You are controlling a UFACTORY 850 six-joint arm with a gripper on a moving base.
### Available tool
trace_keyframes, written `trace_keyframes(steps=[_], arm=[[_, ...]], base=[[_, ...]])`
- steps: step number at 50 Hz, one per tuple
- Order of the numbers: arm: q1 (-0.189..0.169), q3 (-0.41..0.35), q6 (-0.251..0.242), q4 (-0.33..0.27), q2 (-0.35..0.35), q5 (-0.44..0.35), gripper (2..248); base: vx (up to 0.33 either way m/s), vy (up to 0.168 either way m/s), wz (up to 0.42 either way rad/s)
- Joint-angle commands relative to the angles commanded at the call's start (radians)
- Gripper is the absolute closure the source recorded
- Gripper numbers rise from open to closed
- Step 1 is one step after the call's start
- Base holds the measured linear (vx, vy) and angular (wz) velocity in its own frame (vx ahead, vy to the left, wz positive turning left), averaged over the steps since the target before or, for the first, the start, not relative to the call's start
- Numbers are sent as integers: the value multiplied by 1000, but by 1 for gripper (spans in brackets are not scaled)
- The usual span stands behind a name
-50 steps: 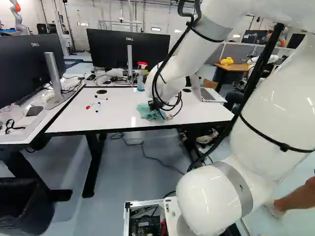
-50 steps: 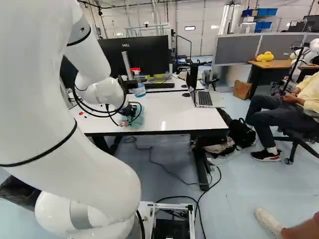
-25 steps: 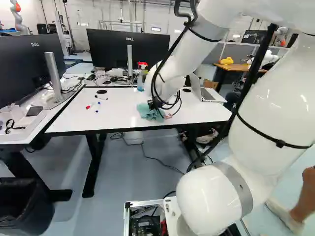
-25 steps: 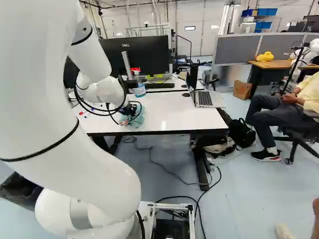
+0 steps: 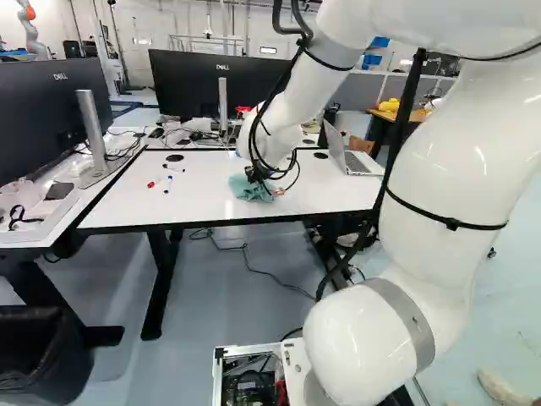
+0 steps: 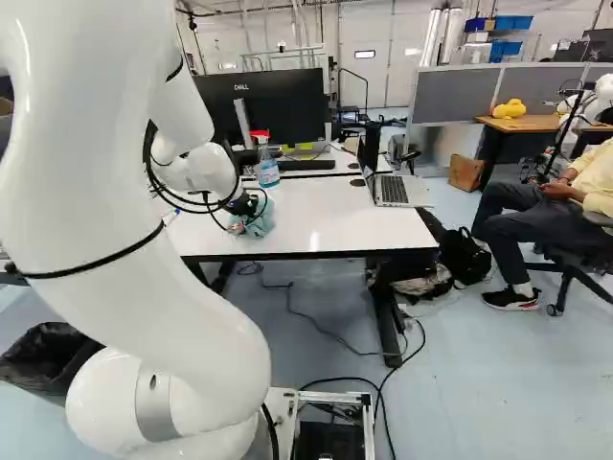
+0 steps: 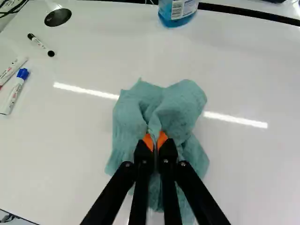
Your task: Clean the table with the green towel
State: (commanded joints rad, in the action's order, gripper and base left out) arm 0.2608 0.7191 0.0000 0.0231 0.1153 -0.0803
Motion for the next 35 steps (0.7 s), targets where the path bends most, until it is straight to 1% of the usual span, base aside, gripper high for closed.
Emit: trace_keyframes(steps=[9, 18, 35], arm=[[30, 1, 0, 0, 1, 0, 220], [54, -25, 0, 0, -23, 0, 220], [67, -111, 0, 0, -104, 0, 220]], base=[[0, 0, 0], [0, 0, 0], [0, 0, 0]])
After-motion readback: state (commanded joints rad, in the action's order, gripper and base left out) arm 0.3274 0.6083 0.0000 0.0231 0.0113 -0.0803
